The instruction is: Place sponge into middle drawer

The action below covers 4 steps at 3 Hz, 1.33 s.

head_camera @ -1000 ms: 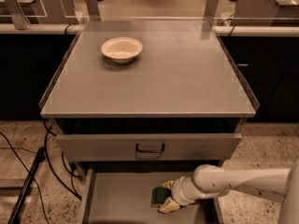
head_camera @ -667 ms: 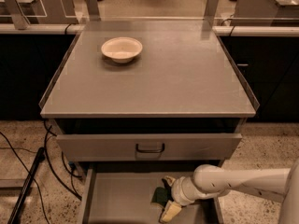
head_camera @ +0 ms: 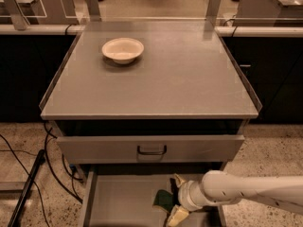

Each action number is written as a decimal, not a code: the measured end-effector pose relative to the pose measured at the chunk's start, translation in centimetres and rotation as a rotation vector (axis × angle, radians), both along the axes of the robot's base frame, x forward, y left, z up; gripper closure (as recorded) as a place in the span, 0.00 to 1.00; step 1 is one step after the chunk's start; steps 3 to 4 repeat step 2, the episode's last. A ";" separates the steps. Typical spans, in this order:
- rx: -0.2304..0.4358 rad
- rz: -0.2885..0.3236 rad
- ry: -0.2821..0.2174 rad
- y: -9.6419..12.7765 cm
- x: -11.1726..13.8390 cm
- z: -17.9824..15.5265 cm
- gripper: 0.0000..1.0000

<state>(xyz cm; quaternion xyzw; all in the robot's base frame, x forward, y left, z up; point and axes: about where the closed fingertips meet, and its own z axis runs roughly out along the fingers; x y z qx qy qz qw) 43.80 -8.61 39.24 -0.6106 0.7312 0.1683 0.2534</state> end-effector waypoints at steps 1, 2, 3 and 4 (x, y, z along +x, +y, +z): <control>-0.003 -0.046 -0.063 -1.7 -0.7 2.6 0.19; 0.006 -0.066 -0.108 -3.0 -0.8 4.7 0.41; 0.006 -0.066 -0.108 -3.0 -0.8 4.7 0.41; 0.006 -0.066 -0.108 -3.0 -0.8 4.7 0.41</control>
Offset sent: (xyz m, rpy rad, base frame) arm -0.0095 -0.0506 0.0769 0.0153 -0.1690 -0.0938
